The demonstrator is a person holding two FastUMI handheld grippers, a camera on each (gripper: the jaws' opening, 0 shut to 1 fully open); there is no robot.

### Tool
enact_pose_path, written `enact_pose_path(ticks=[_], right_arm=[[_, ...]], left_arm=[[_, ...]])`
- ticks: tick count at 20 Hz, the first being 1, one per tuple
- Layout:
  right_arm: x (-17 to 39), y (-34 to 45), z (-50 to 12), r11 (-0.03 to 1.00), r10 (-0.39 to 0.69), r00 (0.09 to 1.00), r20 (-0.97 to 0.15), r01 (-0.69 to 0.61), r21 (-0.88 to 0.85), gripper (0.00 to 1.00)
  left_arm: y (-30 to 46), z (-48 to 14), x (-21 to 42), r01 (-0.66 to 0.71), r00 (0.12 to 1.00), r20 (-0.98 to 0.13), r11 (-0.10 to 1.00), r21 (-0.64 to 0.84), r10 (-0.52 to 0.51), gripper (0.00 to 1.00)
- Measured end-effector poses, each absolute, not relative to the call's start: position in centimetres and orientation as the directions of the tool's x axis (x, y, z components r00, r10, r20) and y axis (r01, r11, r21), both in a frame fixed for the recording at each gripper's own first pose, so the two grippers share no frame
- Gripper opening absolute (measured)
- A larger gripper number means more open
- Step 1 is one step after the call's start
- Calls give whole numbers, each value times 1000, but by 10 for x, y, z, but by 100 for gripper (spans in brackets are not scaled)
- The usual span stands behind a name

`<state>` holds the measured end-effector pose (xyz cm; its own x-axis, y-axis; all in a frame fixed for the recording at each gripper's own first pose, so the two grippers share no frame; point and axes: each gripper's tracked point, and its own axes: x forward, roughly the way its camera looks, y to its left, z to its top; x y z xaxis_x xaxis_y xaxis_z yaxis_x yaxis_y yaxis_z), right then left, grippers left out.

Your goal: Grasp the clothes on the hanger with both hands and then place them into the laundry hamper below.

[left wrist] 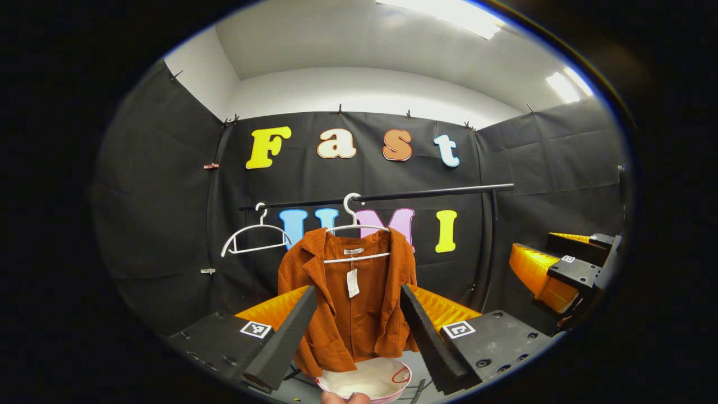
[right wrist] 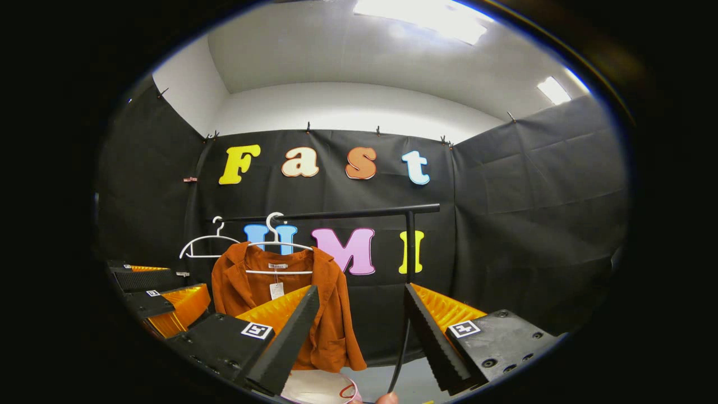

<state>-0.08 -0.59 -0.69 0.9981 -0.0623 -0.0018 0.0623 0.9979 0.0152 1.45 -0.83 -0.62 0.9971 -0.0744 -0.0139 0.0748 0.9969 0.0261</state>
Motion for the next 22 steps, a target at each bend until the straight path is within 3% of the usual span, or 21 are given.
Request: enact_pose_path(ticks=[6, 13, 19, 22], right_arm=[[17, 26, -24, 997, -40, 999, -34, 42, 58, 98], [85, 65, -63, 995, 37, 993, -110, -27, 93, 96], [153, 72, -109, 991, 125, 973, -196, -131, -16, 98], [187, 77, -126, 985, 174, 964, -203, -168, 47, 98]], left_arm=[[12, -20, 41, 99, 994, -42, 995, 17, -98, 95], [37, -41, 101, 84, 994, -65, 996, -2, -84, 95], [50, -66, 169, 7, 996, -85, 1000, -9, -8, 95], [59, -76, 201, -72, 994, -87, 997, 1, 72, 95]])
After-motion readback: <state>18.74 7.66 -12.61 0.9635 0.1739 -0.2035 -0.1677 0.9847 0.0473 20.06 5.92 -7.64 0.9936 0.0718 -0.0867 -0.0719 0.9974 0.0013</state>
